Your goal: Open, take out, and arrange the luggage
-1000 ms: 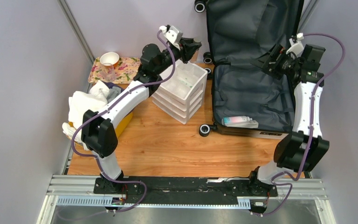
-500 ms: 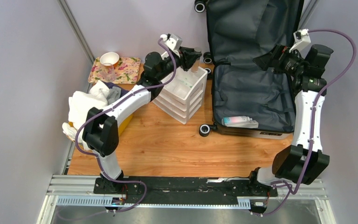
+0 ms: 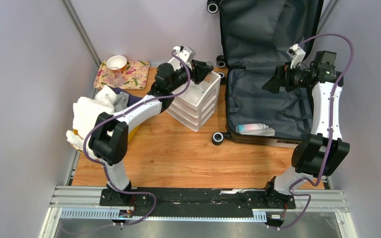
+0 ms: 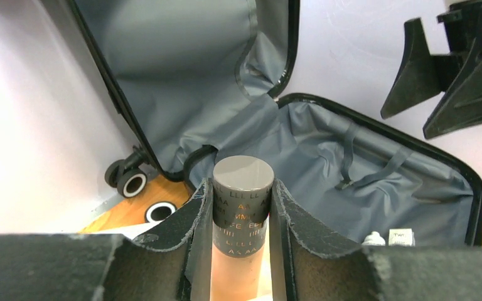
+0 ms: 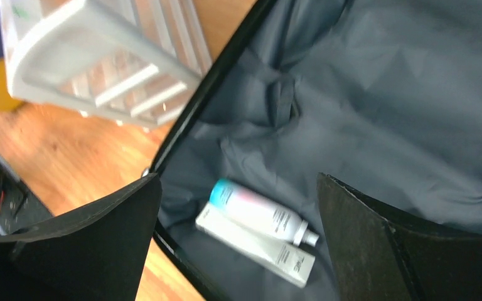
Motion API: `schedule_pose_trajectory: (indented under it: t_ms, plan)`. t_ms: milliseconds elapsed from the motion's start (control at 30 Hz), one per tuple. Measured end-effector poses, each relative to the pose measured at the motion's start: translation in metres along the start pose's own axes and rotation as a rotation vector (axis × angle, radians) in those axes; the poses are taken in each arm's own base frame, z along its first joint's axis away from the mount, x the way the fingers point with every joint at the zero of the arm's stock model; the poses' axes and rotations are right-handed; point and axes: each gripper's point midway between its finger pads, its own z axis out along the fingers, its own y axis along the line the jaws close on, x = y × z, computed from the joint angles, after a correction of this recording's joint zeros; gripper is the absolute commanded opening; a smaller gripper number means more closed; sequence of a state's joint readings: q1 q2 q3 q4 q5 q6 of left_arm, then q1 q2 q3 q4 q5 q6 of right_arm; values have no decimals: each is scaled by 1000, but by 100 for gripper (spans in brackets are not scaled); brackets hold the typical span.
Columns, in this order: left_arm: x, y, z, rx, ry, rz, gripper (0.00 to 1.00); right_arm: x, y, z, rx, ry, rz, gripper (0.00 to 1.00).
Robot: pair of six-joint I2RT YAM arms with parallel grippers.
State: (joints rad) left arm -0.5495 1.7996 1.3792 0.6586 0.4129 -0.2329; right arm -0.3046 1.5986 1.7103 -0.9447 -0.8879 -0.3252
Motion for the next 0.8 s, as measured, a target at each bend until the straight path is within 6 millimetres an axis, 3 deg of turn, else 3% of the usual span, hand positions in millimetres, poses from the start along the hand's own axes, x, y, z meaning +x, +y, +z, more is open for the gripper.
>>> schedule_pose_trajectory:
  t_ms: [100, 233, 433, 567, 800]
  plan:
    - [8, 1, -3, 2, 18, -1, 54, 34, -3, 7, -28, 134, -33, 92]
    - [13, 2, -9, 7, 37, -2, 71, 66, -13, 17, -67, 283, -155, 88]
    - [9, -5, -27, 30, 70, -1, 73, 106, -22, 30, -118, 464, -390, 82]
    - [-8, -5, -37, 32, 69, 19, 73, 142, -14, 38, -201, 582, -497, 73]
    - [-39, 6, -55, -5, 54, 79, 73, 192, -10, 59, -339, 740, -626, 69]
